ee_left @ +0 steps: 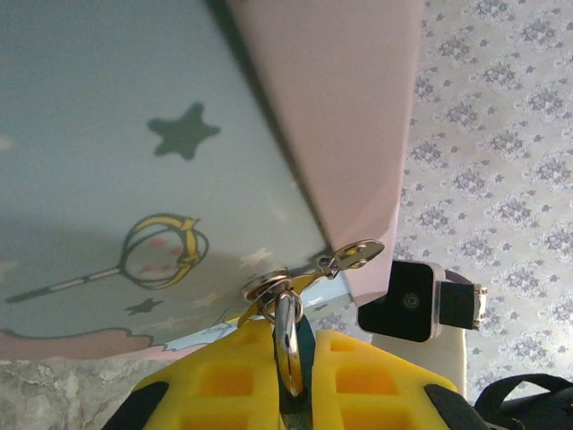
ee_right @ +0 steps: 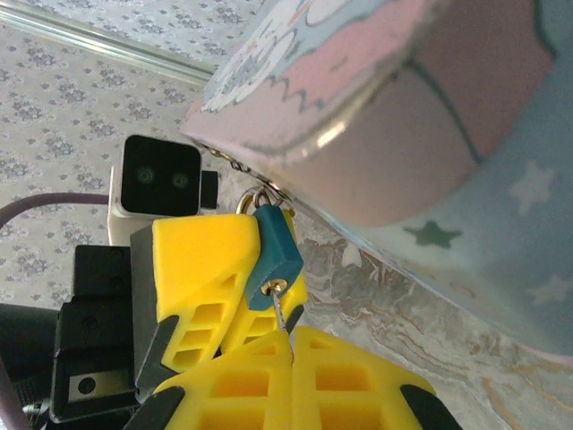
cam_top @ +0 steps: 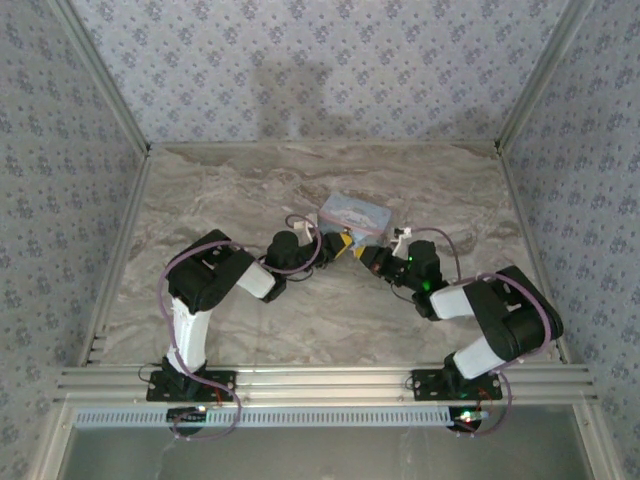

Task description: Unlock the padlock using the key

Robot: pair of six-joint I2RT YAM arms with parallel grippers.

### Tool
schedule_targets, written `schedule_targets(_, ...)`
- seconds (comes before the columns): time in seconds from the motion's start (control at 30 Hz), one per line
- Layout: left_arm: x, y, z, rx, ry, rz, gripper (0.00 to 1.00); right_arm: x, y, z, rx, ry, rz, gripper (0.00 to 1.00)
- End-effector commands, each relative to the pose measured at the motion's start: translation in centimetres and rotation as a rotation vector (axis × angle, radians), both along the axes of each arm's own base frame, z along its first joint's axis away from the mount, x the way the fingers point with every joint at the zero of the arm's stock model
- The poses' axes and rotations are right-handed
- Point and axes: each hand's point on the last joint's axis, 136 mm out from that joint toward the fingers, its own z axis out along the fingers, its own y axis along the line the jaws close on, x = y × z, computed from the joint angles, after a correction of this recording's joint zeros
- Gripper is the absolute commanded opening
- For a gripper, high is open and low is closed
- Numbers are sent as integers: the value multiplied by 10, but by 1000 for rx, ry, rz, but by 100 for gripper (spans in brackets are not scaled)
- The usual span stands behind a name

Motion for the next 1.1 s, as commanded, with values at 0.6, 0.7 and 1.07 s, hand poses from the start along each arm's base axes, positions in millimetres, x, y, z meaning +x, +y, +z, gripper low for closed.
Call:
schedule_targets(0.6, 0, -1, 19, -49, -71, -41, 4, -68, 0, 84, -132, -338, 221, 0)
schedule_targets(0.7, -1, -2, 20, -50, -74, -45, 4, -75, -3, 96, -148, -381, 226, 0)
schedule_targets(1.07, -3, -4, 25, -62, -81, -61, 4, -68, -6, 77, -147, -343, 183, 0)
